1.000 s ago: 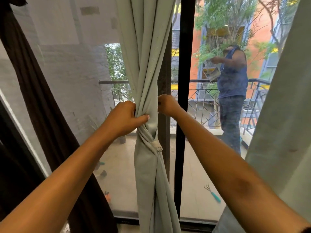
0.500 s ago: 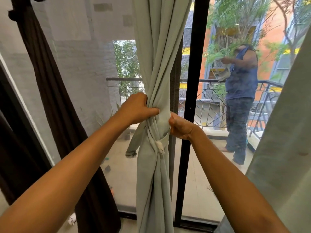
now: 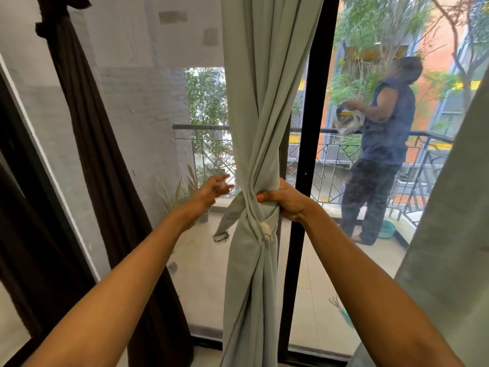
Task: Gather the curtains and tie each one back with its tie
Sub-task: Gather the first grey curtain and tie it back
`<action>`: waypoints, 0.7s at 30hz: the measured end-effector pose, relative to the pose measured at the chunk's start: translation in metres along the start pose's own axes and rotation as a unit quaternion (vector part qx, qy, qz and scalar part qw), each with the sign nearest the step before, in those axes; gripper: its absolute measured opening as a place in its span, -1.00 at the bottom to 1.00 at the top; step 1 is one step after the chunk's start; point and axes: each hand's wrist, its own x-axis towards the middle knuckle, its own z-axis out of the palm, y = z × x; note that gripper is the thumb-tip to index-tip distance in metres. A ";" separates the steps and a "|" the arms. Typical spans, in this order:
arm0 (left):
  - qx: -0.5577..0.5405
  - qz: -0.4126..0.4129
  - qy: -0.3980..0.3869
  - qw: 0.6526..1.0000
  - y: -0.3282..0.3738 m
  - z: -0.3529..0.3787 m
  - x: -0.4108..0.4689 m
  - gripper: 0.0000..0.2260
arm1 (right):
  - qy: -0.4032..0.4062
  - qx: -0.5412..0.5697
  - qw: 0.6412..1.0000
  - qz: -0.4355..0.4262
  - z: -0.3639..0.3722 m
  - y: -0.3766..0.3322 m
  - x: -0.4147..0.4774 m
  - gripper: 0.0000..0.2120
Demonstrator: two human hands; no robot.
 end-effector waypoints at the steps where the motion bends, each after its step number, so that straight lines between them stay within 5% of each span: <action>1: 0.031 -0.027 -0.048 0.998 -0.008 -0.001 0.000 -0.64 | 0.002 -0.001 1.000 0.003 0.001 -0.001 0.000 -0.39; 4: 0.101 -0.038 -0.085 0.991 -0.020 -0.002 -0.001 -0.82 | 0.014 -0.006 1.000 0.012 -0.001 -0.001 0.002 -0.39; 9: 0.160 0.001 -0.060 0.985 -0.010 -0.024 -0.029 -0.53 | 0.061 -0.026 0.998 0.011 -0.017 0.002 0.006 -0.59; 12: 0.203 0.022 -0.077 0.976 0.002 -0.025 -0.051 -0.43 | 0.077 -0.069 0.995 0.018 -0.018 0.001 0.010 -0.55; 21: 0.431 0.145 -0.011 0.891 0.039 0.026 -0.075 -0.61 | 0.142 -0.142 0.979 -0.033 0.003 0.006 0.011 -0.54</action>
